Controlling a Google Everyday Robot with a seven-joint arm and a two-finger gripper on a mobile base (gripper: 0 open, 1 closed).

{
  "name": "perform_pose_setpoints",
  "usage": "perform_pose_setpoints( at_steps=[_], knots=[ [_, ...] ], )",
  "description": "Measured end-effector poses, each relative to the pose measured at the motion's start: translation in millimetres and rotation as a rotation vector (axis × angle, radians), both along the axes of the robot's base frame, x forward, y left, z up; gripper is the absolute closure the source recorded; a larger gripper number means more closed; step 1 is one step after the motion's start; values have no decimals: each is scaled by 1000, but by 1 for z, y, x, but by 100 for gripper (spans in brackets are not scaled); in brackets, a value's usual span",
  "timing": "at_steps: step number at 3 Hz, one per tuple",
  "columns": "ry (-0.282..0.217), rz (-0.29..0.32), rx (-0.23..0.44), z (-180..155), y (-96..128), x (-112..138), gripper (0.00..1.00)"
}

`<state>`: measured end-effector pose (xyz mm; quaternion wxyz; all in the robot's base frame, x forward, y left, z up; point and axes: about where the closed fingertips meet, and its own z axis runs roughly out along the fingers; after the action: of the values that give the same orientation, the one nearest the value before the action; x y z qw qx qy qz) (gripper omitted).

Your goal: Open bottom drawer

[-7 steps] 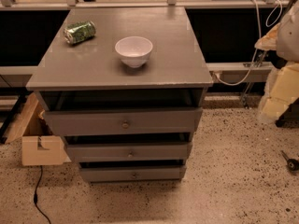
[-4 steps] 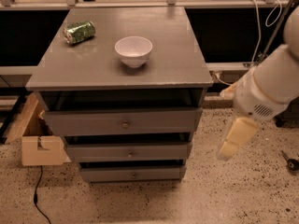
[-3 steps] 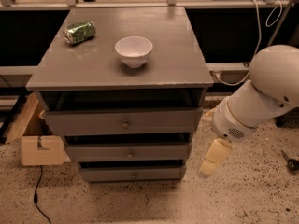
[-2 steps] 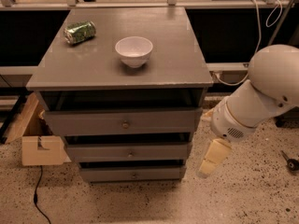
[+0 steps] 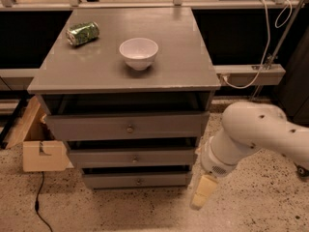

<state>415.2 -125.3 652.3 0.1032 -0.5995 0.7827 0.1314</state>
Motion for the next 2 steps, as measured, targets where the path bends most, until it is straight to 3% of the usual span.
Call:
perform_pose_setpoints(
  at_steps=[1,2],
  knots=[
    [18,-3,43,-77,9,6,0],
    [18,-3,43,-77,9,6,0]
  ],
)
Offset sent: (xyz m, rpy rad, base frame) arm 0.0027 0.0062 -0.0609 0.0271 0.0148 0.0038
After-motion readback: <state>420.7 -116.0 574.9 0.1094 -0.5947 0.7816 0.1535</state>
